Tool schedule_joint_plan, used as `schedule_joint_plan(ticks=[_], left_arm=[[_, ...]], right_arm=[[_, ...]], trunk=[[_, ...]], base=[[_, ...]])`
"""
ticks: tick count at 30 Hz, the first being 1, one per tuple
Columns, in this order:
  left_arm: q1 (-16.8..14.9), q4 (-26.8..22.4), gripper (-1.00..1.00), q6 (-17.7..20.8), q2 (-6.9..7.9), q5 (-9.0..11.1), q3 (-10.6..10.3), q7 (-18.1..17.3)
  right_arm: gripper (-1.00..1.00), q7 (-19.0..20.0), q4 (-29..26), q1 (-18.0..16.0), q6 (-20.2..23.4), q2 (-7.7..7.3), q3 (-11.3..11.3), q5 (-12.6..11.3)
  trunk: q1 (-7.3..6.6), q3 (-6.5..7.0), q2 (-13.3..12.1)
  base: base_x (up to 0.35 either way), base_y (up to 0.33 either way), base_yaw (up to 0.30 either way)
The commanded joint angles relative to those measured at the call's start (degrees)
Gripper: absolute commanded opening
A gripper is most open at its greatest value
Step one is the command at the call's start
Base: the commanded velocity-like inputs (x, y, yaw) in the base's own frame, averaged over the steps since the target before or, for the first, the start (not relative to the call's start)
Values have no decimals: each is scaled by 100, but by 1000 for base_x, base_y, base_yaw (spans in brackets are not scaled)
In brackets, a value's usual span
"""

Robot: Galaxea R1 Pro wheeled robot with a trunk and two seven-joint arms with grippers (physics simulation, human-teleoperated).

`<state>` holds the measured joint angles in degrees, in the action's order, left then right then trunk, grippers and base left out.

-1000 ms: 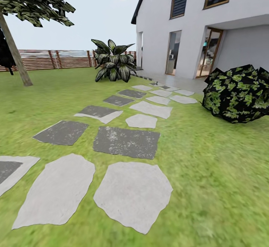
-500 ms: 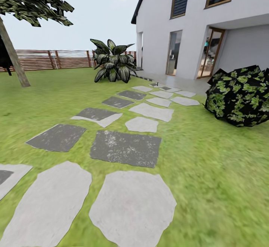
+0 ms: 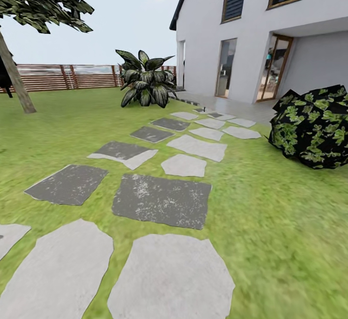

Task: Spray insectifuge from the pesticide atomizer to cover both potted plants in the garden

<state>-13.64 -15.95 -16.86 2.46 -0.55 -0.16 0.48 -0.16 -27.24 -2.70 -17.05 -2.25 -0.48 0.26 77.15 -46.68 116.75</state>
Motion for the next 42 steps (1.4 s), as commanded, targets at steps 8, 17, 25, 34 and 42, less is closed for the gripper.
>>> schedule_joint_plan(ticks=[8,17,25,34,42], left_arm=[[-4,5,100,-18,1,-6,-2,5],[0,5,100,-17,1,-6,-2,5],[-1,5,100,-17,1,-6,-2,5],[-3,5,100,-13,1,-6,-2,5],[-2,5,100,-11,1,-6,-2,5]], right_arm=[[100,-2,-49,-3,-27,-3,-12,9],[100,-2,-44,-5,-27,-3,-1,9],[100,-6,-32,-3,-27,-2,-4,9],[100,-9,-27,-3,-27,-3,-4,9],[100,-10,-27,-3,-27,-2,-10,9]], trunk=[[3,-5,2],[3,-5,2],[3,-5,2],[3,-5,2],[3,-5,2]], base=[[338,0,0],[338,0,0],[338,0,0],[338,0,0],[338,0,0]])
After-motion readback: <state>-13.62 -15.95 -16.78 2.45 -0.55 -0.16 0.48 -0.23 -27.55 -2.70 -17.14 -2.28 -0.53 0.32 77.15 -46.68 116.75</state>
